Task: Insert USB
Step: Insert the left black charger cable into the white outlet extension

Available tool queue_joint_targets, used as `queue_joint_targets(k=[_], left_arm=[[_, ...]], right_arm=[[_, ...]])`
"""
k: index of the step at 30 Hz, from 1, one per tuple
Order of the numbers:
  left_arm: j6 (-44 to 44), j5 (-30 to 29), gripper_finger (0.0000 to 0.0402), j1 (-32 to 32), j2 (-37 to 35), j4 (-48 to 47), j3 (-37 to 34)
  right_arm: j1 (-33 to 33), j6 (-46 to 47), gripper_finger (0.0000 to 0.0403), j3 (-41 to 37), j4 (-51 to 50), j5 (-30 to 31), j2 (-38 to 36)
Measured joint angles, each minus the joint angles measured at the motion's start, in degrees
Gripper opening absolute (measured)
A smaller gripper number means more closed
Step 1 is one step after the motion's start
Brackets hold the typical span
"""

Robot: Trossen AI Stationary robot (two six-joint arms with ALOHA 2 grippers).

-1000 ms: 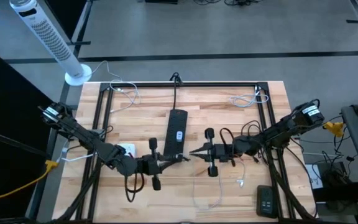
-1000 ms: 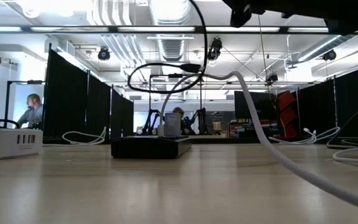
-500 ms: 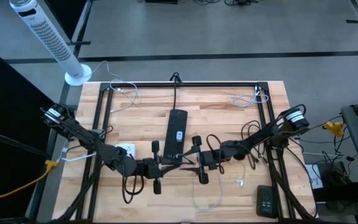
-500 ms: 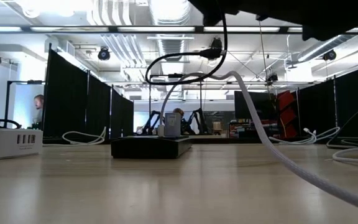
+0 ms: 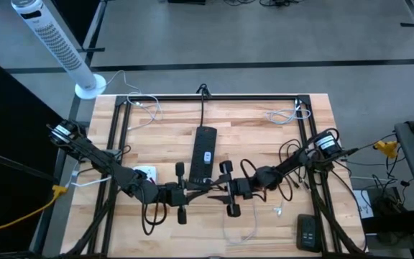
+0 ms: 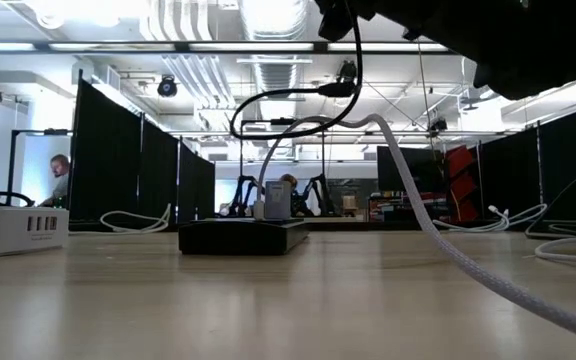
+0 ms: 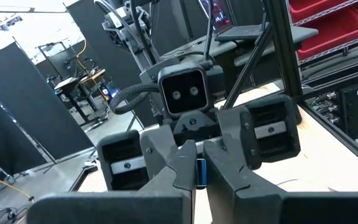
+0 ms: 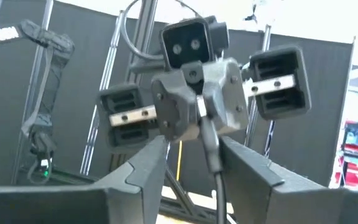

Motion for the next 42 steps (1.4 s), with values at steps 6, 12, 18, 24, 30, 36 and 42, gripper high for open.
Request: queue_joint_targets(k=[6, 12, 18, 24, 30, 36, 42], left_arm=[[-0.2, 0.1, 0.0007, 0.0, 0.0, 0.0, 0.0], [-0.2, 0.1, 0.0007, 0.0, 0.0, 0.0, 0.0], [-0.4, 0.0, 0.0007, 0.0, 0.0, 0.1, 0.0], [-0.8, -0.4, 0.0018, -0.3, 0.0, -2.6, 0.0], [-1.8, -0.5, 0.0100, -0.3, -0.2, -5.4, 0.0], [-2.4, -0.9, 0.0159, -0.4, -0.4, -5.4, 0.0], [-3.7, -4.8, 0.0183, -0.3, -0.4, -7.5, 0.0]], right_arm=[[0.3, -0.8, 0.0097, 0.0, 0.3, 0.3, 0.0], [0.3, -0.6, 0.0052, 0.0, 0.3, 1.7, 0.0], [0.3, -0.3, 0.0017, 0.0, -0.9, 1.9, -0.8], [0.5, -2.2, 0.0017, 0.0, -17.7, 5.7, -7.4], [0.3, -3.3, 0.0017, 0.0, -39.2, 8.0, -17.4], [0.9, -3.0, 0.0017, 0.0, -50.0, 10.2, -22.6], [2.0, -6.1, 0.0017, 0.0, -51.0, 10.6, -22.4]])
